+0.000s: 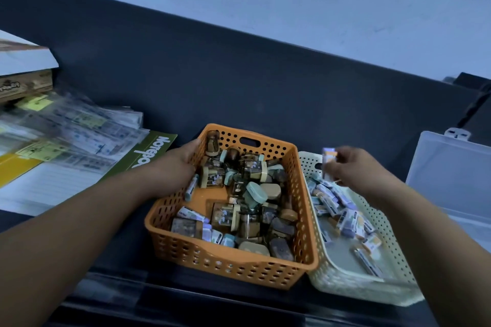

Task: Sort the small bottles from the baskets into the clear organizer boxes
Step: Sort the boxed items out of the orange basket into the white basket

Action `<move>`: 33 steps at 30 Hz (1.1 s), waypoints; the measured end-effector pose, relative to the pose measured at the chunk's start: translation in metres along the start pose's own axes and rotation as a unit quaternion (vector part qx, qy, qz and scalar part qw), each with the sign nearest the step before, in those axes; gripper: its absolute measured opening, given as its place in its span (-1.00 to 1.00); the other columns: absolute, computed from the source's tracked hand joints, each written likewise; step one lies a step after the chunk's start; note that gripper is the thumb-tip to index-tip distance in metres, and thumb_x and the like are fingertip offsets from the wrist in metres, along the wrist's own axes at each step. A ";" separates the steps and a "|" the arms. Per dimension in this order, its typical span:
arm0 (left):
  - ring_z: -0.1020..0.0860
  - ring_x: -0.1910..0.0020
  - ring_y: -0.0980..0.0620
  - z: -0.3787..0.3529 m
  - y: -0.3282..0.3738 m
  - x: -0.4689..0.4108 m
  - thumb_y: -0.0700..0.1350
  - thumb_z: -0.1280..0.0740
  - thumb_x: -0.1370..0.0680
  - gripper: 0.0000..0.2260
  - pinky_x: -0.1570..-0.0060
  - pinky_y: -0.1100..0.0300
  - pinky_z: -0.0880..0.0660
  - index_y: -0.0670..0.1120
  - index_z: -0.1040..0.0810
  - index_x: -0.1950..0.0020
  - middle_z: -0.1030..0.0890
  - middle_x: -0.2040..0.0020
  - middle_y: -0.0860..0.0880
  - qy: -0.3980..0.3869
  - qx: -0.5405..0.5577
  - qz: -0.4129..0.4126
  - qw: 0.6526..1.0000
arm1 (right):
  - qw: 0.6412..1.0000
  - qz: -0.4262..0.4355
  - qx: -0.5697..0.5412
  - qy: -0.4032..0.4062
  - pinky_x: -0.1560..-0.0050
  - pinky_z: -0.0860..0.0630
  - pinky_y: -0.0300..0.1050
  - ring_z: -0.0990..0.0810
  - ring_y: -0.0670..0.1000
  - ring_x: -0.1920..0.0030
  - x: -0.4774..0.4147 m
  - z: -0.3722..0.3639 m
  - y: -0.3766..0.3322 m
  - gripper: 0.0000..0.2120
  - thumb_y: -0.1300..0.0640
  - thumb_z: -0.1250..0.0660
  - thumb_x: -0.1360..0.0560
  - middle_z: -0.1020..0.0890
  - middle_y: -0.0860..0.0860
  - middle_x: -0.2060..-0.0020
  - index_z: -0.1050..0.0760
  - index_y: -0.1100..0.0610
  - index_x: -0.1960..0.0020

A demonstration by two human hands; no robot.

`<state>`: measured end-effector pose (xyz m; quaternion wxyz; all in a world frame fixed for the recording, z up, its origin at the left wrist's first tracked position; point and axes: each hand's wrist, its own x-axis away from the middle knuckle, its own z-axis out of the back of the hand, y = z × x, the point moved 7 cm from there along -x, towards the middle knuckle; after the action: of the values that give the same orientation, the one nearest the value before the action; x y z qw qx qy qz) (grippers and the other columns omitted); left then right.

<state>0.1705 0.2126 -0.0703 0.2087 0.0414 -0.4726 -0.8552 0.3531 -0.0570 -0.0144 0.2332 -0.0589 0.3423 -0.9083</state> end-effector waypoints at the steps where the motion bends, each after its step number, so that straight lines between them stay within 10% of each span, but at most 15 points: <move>1: -0.48 -0.04 0.19 -0.001 0.001 0.000 -0.26 -0.12 -0.59 -0.40 0.06 0.24 -0.43 0.25 -0.10 -0.51 -0.46 -0.26 0.12 -0.004 0.003 -0.001 1.000 | 1.000 -0.017 0.021 -0.005 0.00 -0.55 0.19 -0.56 0.12 0.21 0.001 -0.001 0.011 -0.89 0.18 -0.32 -0.51 -0.65 0.18 0.17 -0.55 0.16 -0.02; 6: -0.42 -0.14 0.11 0.000 0.004 0.004 -0.25 -0.11 -0.60 -0.41 -0.07 0.18 -0.39 0.21 -0.07 -0.54 -0.42 -0.35 0.07 -0.001 -0.003 0.001 1.000 | 0.983 -0.049 0.179 0.002 -0.08 -0.50 0.00 -0.60 0.17 -0.05 0.002 -0.001 0.016 -0.62 0.16 -0.28 -0.51 -0.64 0.13 -0.07 -0.43 0.14 -0.33; 11: -0.52 -0.12 0.08 0.000 0.002 0.006 -0.22 -0.13 -0.60 -0.44 -0.07 0.13 -0.48 0.28 -0.13 -0.49 -0.51 -0.27 0.10 -0.007 0.012 0.012 1.000 | 0.978 0.137 0.155 0.036 -0.18 -0.43 -0.14 -0.54 0.00 -0.19 0.020 -0.018 -0.073 -0.60 0.12 -0.30 -0.53 -0.57 -0.02 -0.24 -0.43 0.03 -0.36; 15: -0.57 -0.07 0.07 0.002 -0.001 0.005 -0.14 -0.15 -0.55 -0.41 -0.10 0.05 -0.52 0.28 -0.10 -0.50 -0.55 -0.22 0.06 -0.008 0.016 0.013 1.000 | 0.944 0.246 0.124 -0.182 -0.03 -0.55 -0.14 -0.60 -0.09 0.04 0.063 -0.086 -0.135 -0.73 0.07 -0.39 -0.51 -0.60 -0.15 -0.02 -0.51 -0.11 -0.18; 21: -0.49 -0.24 0.02 0.001 -0.009 0.001 -0.20 -0.14 -0.51 -0.35 -0.17 0.10 -0.47 0.26 -0.07 -0.52 -0.45 -0.38 0.07 -0.012 0.033 0.015 0.999 | 0.827 0.298 0.310 -0.362 -0.33 -0.40 0.00 -0.38 -0.01 -0.32 0.080 -0.168 -0.128 -0.45 0.04 -0.41 -0.45 -0.41 -0.10 -0.32 -0.36 -0.18 -0.39; 33: -0.32 -0.30 0.14 0.000 -0.012 -0.006 -0.30 -0.10 -0.58 -0.38 -0.19 0.27 -0.24 0.12 -0.03 -0.56 -0.34 -0.42 0.10 0.007 0.042 0.020 0.999 | 0.848 0.292 0.190 -0.399 -0.31 -0.45 -0.09 -0.52 -0.09 -0.24 0.081 -0.199 -0.137 -0.49 0.09 -0.39 -0.48 -0.54 -0.09 -0.28 -0.39 0.00 -0.41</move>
<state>0.1725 0.2209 -0.0805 0.2271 0.0464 -0.5076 -0.8298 0.1762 0.1140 -0.0805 0.6104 -0.2679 0.0416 -0.7443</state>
